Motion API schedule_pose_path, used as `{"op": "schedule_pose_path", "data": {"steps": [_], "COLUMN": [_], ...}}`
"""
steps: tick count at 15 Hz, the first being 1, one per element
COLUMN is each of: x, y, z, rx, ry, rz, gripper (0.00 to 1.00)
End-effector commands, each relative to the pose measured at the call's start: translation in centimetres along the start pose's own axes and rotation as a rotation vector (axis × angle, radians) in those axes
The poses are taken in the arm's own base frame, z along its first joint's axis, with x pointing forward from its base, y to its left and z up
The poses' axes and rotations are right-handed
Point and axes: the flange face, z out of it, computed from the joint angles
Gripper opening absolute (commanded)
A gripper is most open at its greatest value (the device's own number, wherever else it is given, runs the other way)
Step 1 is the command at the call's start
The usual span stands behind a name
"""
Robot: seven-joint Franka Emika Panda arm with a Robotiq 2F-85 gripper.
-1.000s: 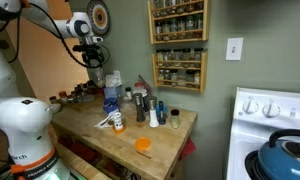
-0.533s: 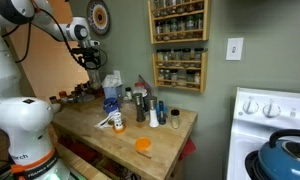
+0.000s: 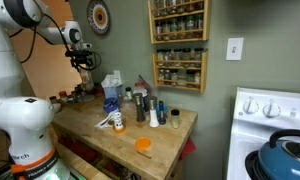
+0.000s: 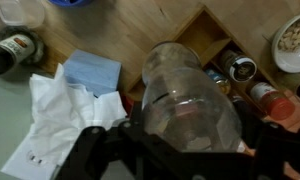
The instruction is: Place the tall jar in the tupperware container
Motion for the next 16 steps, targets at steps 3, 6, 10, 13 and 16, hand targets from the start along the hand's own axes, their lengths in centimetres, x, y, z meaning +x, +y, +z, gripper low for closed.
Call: {"op": "schedule_pose_path", "data": {"steps": [3, 6, 10, 13, 16], "x": [3.4, 4.9, 5.7, 5.6, 5.2], "y": [-3.3, -2.4, -2.2, -3.2, -3.9], "z": [2.5, 4.6, 6.9, 6.7, 5.8], "rx": [-0.015, -0.017, -0.002, 0.004, -0.013], "ry": [0.025, 0.036, -0.004, -0.016, -0.014], "rz": [-0.153, -0.178, -0.202, -0.223, -0.232], "gripper": [0.62, 0.62, 0.62, 0.62, 0.62]}}
